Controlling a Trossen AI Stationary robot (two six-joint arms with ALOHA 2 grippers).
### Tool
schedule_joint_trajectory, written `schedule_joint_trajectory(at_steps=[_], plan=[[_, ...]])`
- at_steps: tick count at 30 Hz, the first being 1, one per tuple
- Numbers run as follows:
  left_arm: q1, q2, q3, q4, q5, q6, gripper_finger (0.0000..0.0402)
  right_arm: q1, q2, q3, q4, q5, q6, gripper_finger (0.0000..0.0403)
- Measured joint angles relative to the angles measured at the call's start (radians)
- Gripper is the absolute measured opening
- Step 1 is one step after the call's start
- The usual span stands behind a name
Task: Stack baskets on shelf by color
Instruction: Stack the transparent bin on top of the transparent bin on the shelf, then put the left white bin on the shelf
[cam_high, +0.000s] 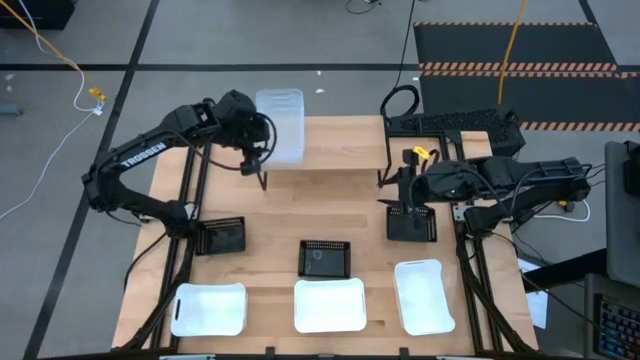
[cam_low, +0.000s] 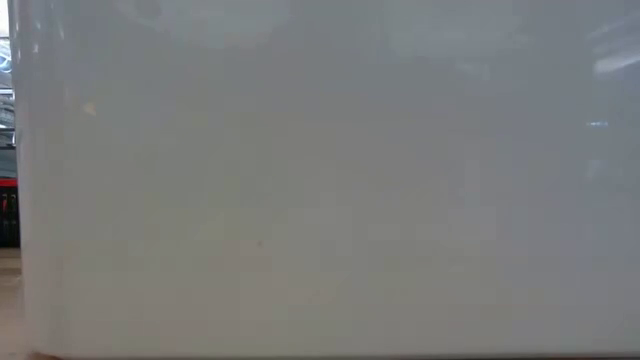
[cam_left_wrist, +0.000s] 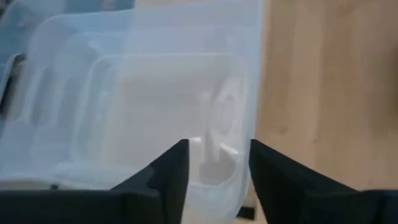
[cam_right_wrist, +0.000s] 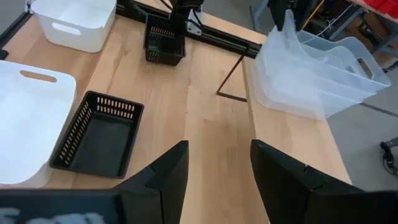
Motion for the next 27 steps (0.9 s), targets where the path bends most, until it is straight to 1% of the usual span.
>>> schedule_joint_trajectory(at_steps=[3, 7, 10, 13, 16, 19, 20, 23, 27], plan=[[0.0, -0.001, 0.001, -0.007, -0.063, 0.003, 0.0193, 0.0, -0.001, -0.068, 0.101, 0.0, 0.004, 0.0169], [-0.007, -0.008, 0.0, -0.008, -0.075, 0.024, 0.0207, 0.0, 0.0, -0.142, 0.198, 0.001, 0.002, 0.0169], [-0.032, -0.03, 0.003, 0.022, -0.079, 0.032, 0.0209, 0.0, 0.0, -0.152, 0.214, 0.003, -0.005, 0.0169], [-0.062, -0.065, 0.039, 0.054, -0.076, 0.028, 0.0209, 0.0, -0.01, -0.152, 0.218, 0.004, -0.014, 0.0169], [-0.096, -0.099, 0.064, 0.067, -0.079, -0.022, 0.021, 0.0, -0.036, -0.152, 0.21, 0.004, -0.003, 0.0169], [-0.143, -0.132, 0.057, 0.083, -0.071, -0.177, 0.0209, 0.0, -0.058, -0.153, 0.168, -0.001, 0.041, 0.0169], [-0.164, -0.143, 0.039, 0.087, -0.063, -0.224, 0.0209, 0.0, -0.065, -0.165, 0.165, -0.001, 0.056, 0.0169], [-0.256, -0.166, -0.06, 0.095, -0.033, -0.293, 0.0198, 0.007, -0.091, -0.249, 0.186, -0.002, 0.073, 0.0169], [-0.427, -0.168, -0.248, 0.205, -0.04, -0.418, 0.0167, 0.01, -0.116, -0.389, 0.281, -0.02, 0.085, 0.0169]])
